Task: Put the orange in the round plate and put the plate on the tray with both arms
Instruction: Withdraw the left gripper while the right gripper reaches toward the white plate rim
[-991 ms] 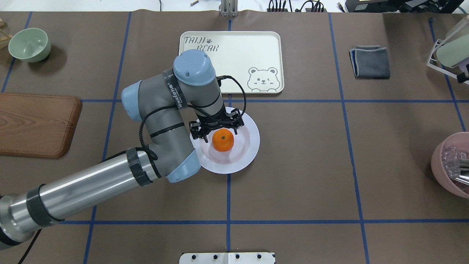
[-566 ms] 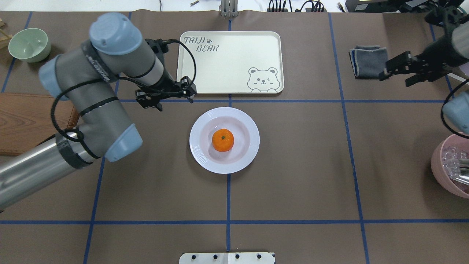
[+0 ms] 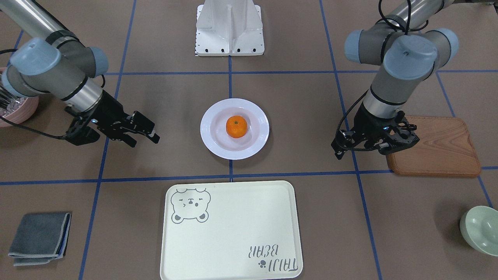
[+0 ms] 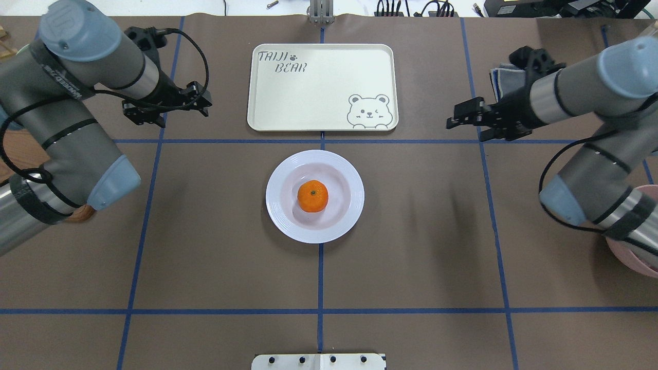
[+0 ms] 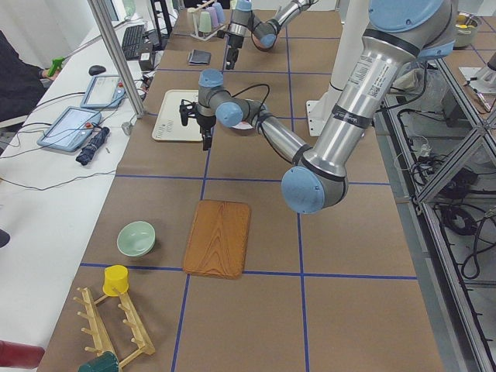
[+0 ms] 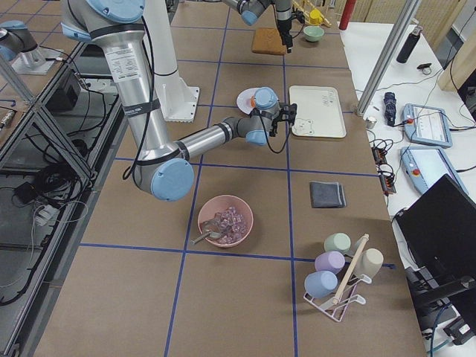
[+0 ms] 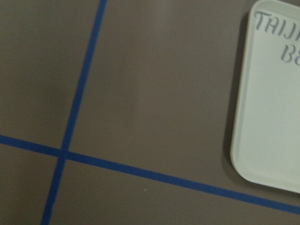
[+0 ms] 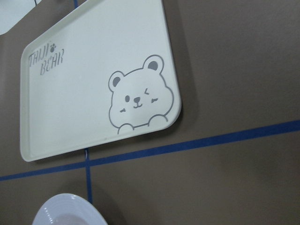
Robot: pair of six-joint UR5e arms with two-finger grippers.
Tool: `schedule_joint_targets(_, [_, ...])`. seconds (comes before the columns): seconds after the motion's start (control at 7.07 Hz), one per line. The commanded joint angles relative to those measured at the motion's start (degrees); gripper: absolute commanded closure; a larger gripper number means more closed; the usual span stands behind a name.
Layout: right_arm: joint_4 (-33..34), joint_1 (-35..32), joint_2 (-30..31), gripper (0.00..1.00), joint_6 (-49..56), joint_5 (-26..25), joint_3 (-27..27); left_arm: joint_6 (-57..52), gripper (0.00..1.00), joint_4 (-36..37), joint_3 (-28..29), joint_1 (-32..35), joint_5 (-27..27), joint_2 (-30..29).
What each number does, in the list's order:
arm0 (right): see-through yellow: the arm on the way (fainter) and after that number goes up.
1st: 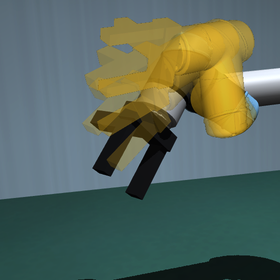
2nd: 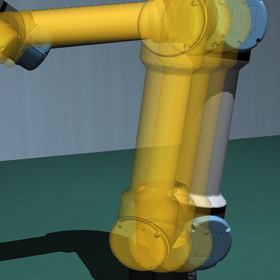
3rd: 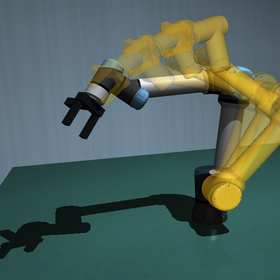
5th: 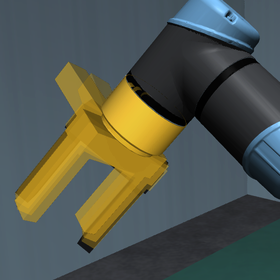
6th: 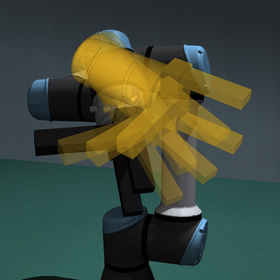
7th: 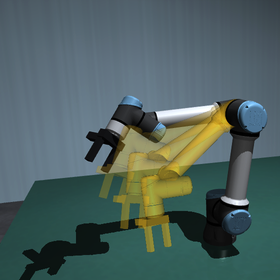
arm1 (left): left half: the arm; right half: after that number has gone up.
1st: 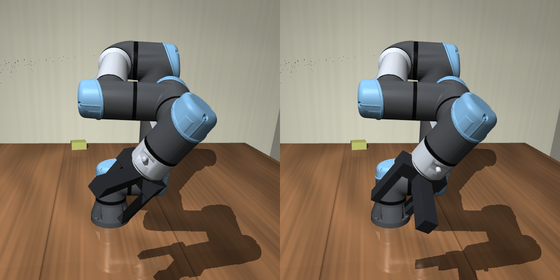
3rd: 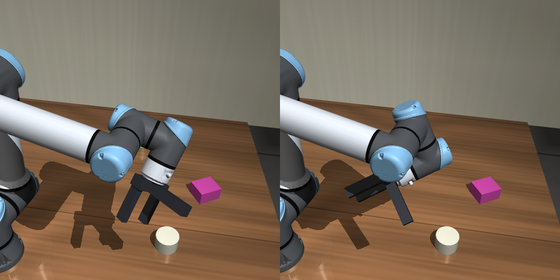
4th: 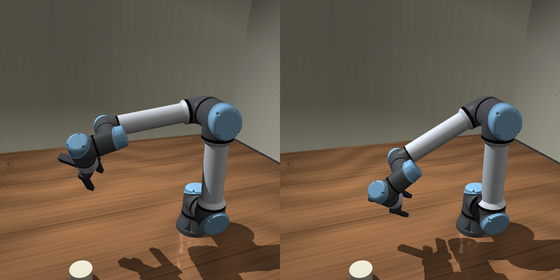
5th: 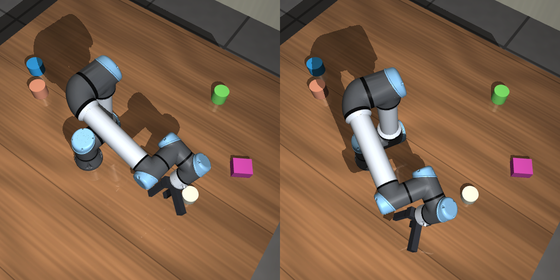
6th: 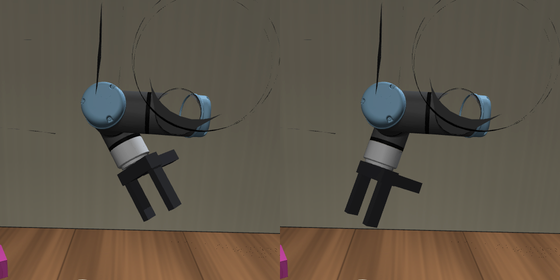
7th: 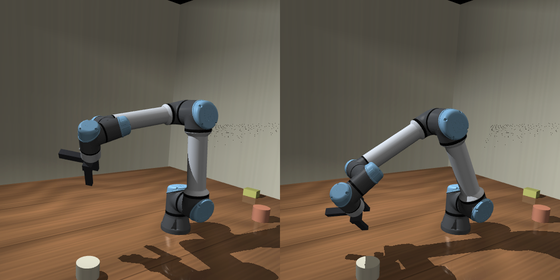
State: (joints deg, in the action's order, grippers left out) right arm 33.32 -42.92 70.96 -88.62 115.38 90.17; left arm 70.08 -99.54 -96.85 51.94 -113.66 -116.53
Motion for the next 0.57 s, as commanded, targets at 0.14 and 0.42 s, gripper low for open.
schedule_joint_targets(0.14, [-10.12,9.49,-2.92,0.0,-8.49,-12.59,-4.12,-0.03,0.02,0.13,0.26,0.71,0.28,0.6])
schedule_joint_targets(0.42, [-10.3,14.42,-3.73,0.0,-10.26,-18.23,-4.21,-0.03,0.02,0.31,0.52,1.06,0.28,0.6])
